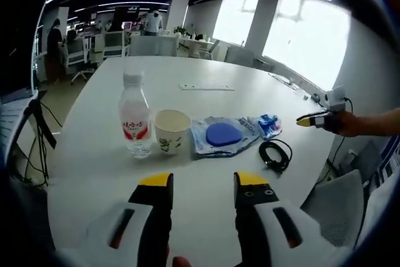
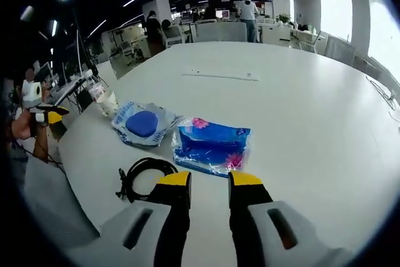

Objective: Arrange the tabletop items into an orderly group along one side of the table until the central work area is clear of visible clutter.

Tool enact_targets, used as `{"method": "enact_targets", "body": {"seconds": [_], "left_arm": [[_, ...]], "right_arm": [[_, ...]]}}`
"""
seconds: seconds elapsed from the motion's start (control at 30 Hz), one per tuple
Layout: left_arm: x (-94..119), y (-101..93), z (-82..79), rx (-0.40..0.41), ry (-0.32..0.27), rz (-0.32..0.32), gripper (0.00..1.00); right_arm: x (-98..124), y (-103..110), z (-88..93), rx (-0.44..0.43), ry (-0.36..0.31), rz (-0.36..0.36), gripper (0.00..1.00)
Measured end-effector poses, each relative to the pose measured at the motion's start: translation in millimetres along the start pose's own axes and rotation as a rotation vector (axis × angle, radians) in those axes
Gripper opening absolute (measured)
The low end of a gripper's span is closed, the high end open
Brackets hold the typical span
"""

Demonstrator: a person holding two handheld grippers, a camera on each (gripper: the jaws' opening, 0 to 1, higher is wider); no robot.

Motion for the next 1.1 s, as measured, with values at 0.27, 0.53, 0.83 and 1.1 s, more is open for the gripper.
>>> {"method": "enact_targets", "body": {"seconds": [0.27, 0.53, 0.83, 1.1], "left_arm": [[3.0, 5.3, 3.7, -0.011, -0.001, 0.009, 0.41], [8.6, 3.4, 16.2, -0.013, 0.013, 0.014, 0.42], [0.8, 5.6, 22.3, -0.015, 0.020, 0.016, 0.43], [-13.6, 4.8, 22.0, -0.015, 0.021, 0.019, 0.44]], "right_arm": [[1.4, 28.9, 5.1, 0.065, -0.002, -0.060, 0.32], [6.3, 56.0, 21.1, 0.108, 0.022, -0.118, 0.37], [6.4, 66.9, 26.3, 0.139, 0.024, -0.147, 0.39], [0.1, 58.6, 28.5, 0.119, 0.023, -0.149, 0.39]]}}
Point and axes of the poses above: the point that each gripper's makers call its tool centre point, and the gripper's own axes: x roughly backward along the fingers, y roughly to its left, z roughly out of its underside, the point moved 5 cm from there along x, roughly backward along the fingers, and after that the axes turned 2 degrees about z, right-handed, at the moved point
